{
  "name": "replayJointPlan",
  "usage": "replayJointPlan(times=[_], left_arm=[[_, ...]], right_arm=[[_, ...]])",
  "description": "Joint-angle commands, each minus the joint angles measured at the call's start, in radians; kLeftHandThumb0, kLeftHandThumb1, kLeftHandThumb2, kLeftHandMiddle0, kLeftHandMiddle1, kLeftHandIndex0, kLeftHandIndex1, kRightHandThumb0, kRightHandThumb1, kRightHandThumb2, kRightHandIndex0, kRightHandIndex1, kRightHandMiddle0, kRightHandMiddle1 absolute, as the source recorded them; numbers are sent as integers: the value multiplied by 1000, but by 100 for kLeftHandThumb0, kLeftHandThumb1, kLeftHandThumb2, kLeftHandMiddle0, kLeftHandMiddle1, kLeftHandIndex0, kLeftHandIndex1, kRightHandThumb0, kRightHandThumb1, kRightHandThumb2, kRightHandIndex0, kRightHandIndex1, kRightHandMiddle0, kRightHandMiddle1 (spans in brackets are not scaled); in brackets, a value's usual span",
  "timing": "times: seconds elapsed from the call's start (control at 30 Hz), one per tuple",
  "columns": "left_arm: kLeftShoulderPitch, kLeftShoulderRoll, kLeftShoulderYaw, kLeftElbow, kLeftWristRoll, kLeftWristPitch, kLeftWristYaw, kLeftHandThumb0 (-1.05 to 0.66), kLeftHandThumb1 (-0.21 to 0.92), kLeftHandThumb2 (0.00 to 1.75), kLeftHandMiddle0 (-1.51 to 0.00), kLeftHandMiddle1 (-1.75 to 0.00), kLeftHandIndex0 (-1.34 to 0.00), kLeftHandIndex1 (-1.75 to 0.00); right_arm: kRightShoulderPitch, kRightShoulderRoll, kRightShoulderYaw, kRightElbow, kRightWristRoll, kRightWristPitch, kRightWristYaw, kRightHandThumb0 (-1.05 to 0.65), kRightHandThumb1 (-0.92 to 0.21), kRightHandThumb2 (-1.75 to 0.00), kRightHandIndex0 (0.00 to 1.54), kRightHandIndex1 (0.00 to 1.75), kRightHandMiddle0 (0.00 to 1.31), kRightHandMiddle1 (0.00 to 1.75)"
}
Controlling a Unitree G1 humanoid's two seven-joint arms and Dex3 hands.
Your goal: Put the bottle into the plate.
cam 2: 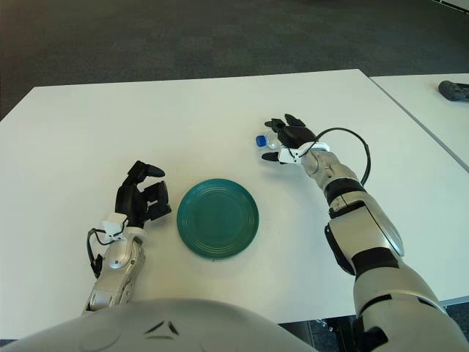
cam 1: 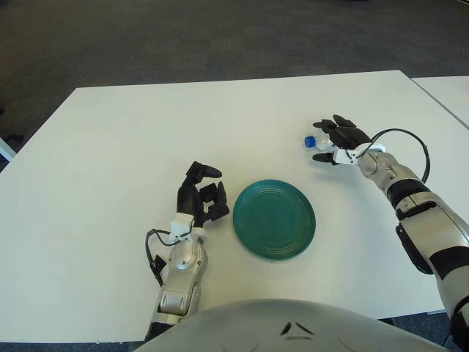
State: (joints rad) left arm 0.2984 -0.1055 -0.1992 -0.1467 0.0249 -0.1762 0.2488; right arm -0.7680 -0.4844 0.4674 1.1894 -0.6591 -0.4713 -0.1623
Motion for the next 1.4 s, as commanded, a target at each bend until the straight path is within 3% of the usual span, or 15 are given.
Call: replayJointPlan(times=[0.0, 0.07, 0.1, 0.2, 0.5, 0.77, 0.8, 0.9, 1.1, 1.37], left_arm=[[6, -40, -4, -13, 3, -6, 3, -48, 32, 131, -132, -175, -61, -175], [6, -41, -4, -14, 2, -6, 4, -48, 32, 131, -132, -175, -61, -175], [5, -42, -5, -14, 2, -6, 5, -48, 33, 131, -132, -175, -61, -175], [4, -43, -5, -17, 3, -3, 6, -48, 33, 131, -132, -175, -61, -175], [1, -41, -4, -17, 0, -1, 3, -49, 32, 131, -132, -175, -62, -175], [2, -43, -3, -18, 3, -2, 8, -49, 32, 132, -132, -175, -62, -175], [0, -45, -3, -18, 4, -2, 10, -49, 32, 132, -132, -175, -62, -175], [-1, -46, -3, -16, 4, -3, 11, -49, 32, 131, -132, -175, -62, -175], [-5, -43, -2, -10, 1, -17, 5, -48, 32, 131, -132, -175, -61, -175], [-7, -39, 2, -9, -7, -16, -1, -48, 33, 131, -133, -175, -61, -175]], right_arm=[[21, 12, 18, 30, -19, -14, -36, -92, -92, -26, 27, 90, 0, 146], [21, 11, 24, 37, -27, -29, -74, -86, -91, -23, 36, 132, 6, 160], [21, 10, 26, 39, -29, -37, -90, -81, -90, -21, 46, 147, 15, 165], [24, 12, 24, 48, -26, -60, -137, -74, -88, -17, 65, 166, 32, 172], [28, 19, 21, 65, -23, -98, -212, -69, -88, -15, 93, 174, 66, 175], [35, 19, 10, 61, -13, -115, -240, -61, -87, -14, 107, 175, 83, 175], [36, 20, 6, 62, -9, -115, -243, -58, -84, -18, 108, 175, 84, 175], [39, 20, -3, 60, -2, -118, -250, -46, -57, -66, 113, 175, 89, 175], [59, 16, -19, 39, 7, -127, -260, -26, -33, -114, 121, 175, 101, 175], [92, 7, -39, -4, 30, -145, -257, -8, -15, -149, 130, 175, 111, 175]])
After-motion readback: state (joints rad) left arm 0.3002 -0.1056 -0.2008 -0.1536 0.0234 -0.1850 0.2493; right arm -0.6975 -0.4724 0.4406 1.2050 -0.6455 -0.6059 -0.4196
